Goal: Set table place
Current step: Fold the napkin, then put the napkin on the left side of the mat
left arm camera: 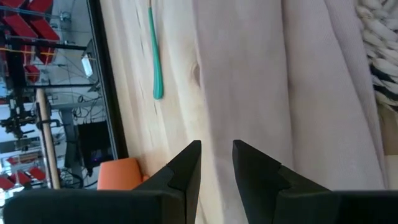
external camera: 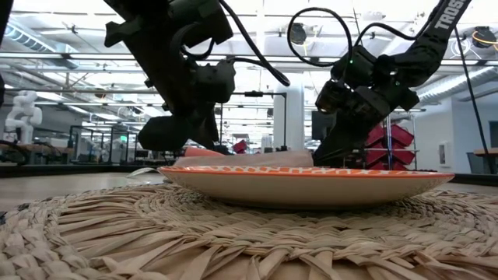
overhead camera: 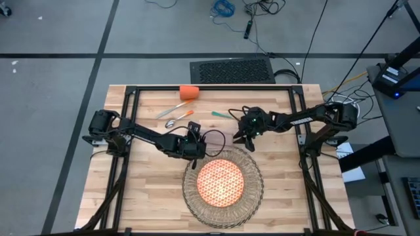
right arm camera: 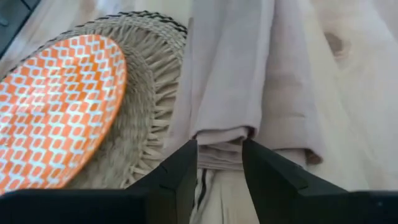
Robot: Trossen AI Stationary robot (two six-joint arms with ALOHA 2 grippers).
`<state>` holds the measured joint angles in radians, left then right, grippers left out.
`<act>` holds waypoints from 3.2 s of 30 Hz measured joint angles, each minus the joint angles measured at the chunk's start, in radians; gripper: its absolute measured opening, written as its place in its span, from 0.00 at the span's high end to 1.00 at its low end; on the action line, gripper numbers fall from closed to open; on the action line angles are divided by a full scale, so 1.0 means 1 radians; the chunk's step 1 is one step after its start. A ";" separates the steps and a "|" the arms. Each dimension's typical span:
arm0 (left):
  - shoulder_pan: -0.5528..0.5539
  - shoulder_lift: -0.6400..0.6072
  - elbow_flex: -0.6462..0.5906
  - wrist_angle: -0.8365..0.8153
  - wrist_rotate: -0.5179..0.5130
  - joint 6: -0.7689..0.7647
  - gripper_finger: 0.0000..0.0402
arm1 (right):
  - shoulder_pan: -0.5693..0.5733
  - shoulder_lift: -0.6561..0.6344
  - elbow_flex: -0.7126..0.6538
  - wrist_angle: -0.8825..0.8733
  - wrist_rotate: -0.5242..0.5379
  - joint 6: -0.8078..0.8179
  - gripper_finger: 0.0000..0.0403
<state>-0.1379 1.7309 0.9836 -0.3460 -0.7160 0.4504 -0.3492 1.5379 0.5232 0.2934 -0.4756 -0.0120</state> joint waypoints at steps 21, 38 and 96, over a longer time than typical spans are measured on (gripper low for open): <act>0.000 0.000 0.000 0.052 0.026 -0.003 0.80 | 0.049 0.000 0.000 0.126 0.032 -0.034 0.71; 0.000 0.000 0.000 -0.038 0.056 -0.064 0.80 | 0.192 0.000 0.000 -0.001 0.068 -0.027 0.71; 0.639 -0.050 -0.074 -0.035 1.186 -0.203 0.46 | -0.023 0.049 0.002 0.057 0.105 0.545 0.43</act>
<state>0.5007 1.6805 0.9097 -0.3814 0.4699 0.2473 -0.3721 1.5870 0.5253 0.3508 -0.3709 0.5327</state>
